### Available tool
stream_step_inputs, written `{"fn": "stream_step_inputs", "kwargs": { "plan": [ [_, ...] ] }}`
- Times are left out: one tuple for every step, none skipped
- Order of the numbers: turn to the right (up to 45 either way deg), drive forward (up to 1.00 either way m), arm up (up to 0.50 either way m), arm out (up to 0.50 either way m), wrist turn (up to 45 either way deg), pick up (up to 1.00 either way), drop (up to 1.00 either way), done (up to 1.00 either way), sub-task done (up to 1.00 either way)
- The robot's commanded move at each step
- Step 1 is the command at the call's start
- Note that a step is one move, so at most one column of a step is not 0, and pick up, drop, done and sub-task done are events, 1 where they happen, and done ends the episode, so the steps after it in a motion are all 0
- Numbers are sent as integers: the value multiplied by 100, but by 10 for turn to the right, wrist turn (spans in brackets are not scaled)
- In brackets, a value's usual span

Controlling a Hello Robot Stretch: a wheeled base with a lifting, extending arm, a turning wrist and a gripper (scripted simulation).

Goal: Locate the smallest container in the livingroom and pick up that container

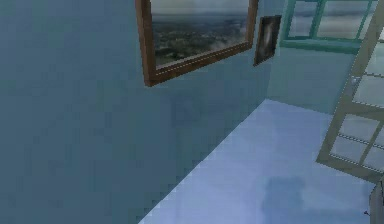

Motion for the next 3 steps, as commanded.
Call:
{"fn": "stream_step_inputs", "kwargs": {
  "plan": [
    [0,0,0,0,450,0,0,0,0],
    [0,0,0,0,450,0,0,0,0],
    [0,0,0,0,120,0,0,0,0]
  ]
}}
